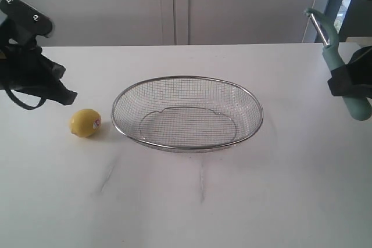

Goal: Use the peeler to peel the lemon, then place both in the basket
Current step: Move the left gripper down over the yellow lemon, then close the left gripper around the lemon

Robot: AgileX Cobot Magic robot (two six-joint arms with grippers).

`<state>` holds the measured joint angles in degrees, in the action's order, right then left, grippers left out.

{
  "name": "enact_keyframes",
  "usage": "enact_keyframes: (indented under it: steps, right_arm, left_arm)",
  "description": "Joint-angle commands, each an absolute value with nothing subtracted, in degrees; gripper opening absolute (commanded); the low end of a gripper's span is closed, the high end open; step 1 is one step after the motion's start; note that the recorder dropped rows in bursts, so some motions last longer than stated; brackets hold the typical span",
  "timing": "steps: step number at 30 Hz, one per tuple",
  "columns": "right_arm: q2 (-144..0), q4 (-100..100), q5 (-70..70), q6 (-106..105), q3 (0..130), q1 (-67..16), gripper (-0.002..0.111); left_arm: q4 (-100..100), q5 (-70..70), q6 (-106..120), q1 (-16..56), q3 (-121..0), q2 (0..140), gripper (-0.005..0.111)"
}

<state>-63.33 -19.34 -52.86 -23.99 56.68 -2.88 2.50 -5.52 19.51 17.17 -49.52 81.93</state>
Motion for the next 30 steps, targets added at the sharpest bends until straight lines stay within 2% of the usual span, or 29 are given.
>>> enact_keyframes:
  steps: [1, 8, 18, 20, 22, 25, 26, 27, 30]
  right_arm:
    - [-62.8, -19.7, -52.2, -23.7, 56.5, -2.9, 0.0]
    - [-62.8, -19.7, -52.2, -23.7, 56.5, -2.9, 0.0]
    - [-62.8, -19.6, -52.1, -23.7, 56.5, -2.9, 0.0]
    - [-62.8, -19.6, -52.1, -23.7, 56.5, -2.9, 0.0]
    - [-62.8, -19.6, -52.1, -23.7, 56.5, -2.9, 0.0]
    - [-62.8, -19.6, -52.1, -23.7, 56.5, -2.9, 0.0]
    - [-62.8, -19.6, -52.1, -23.7, 56.5, -2.9, 0.0]
    - [-62.8, -19.6, -52.1, -23.7, 56.5, -2.9, 0.0]
    - [-62.8, -19.8, -52.1, -23.7, 56.5, -2.9, 0.0]
  left_arm:
    - [3.0, 6.3, 18.9, 17.3, -54.9, 85.6, 0.0]
    - [3.0, 16.4, 16.4, 17.3, -61.5, 91.7, 0.0]
    - [3.0, 14.2, 17.4, 17.3, -62.1, 97.4, 0.0]
    - [3.0, 13.6, 20.3, 17.3, -62.1, 98.2, 0.003]
    - [3.0, 13.1, 21.4, 17.3, -62.1, 98.4, 0.018]
    - [3.0, 11.3, 21.4, 17.3, -62.1, 98.4, 0.077]
    - [3.0, 11.1, 21.4, 17.3, -62.1, 98.4, 0.089]
    - [3.0, 10.8, 21.4, 17.3, -62.1, 98.4, 0.106]
    - [3.0, 10.6, 21.4, 17.3, -62.1, 98.4, 0.105]
